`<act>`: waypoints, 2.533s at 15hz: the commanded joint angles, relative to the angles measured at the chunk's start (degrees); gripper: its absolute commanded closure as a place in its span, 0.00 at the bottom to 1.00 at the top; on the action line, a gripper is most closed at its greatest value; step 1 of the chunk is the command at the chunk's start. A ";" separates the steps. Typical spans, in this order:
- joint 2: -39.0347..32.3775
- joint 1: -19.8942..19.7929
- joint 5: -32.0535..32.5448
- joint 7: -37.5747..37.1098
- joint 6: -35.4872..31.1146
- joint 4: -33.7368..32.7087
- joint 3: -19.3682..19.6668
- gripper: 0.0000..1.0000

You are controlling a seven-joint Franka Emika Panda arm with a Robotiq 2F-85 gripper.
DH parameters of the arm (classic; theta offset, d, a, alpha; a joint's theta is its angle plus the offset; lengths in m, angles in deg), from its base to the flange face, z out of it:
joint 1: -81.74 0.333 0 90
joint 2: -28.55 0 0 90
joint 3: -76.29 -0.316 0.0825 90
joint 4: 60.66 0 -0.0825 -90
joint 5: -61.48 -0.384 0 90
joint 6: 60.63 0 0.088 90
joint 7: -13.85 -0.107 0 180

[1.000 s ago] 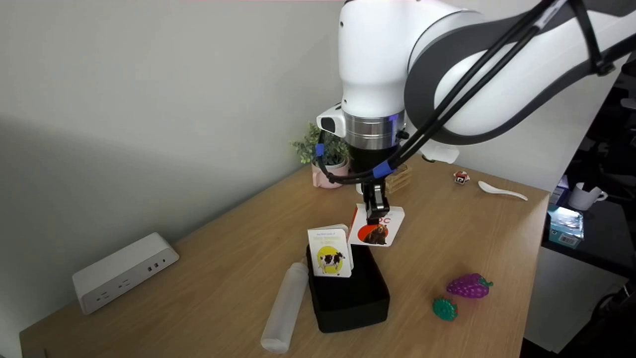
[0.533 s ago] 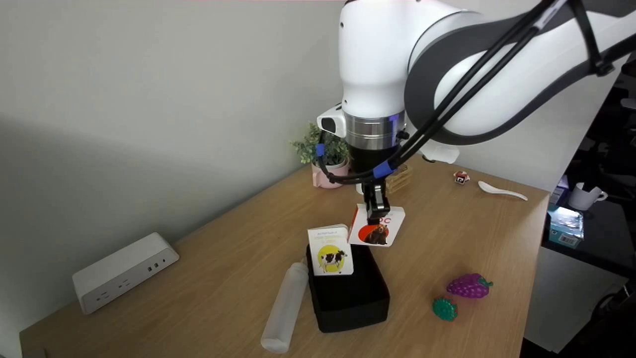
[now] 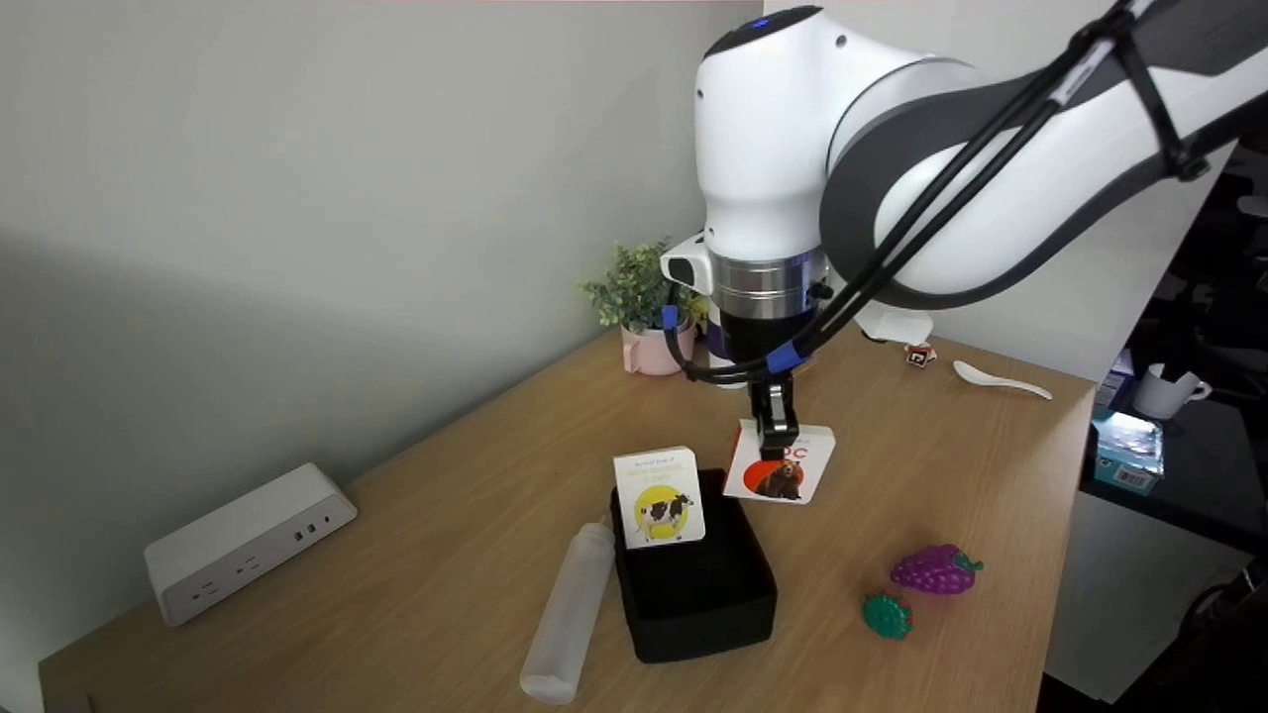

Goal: Put the yellow and orange books in the black box

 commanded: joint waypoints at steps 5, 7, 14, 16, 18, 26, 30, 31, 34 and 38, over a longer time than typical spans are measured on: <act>2.35 0.61 1.16 1.41 0.75 1.55 -0.75 0.96; 2.27 0.93 1.97 2.64 0.94 0.92 -0.92 0.96; 0.40 -3.67 -0.64 19.97 -4.74 -0.95 -3.54 0.96; -0.70 -6.48 -3.46 27.79 -7.56 -1.88 -5.20 0.96; -2.18 -8.85 -7.79 35.62 -7.22 -3.79 -7.02 0.96; -5.20 -9.55 -15.23 48.94 -2.43 -8.52 -8.89 0.96; -7.97 -8.74 -16.59 48.77 1.04 -12.03 -8.30 0.96; -8.82 -8.63 -16.77 48.25 1.97 -12.94 -8.10 0.96; -12.23 -8.65 -17.20 47.33 4.72 -16.06 -7.58 0.96; -16.78 -8.45 -17.57 46.22 7.45 -20.63 -7.25 0.96</act>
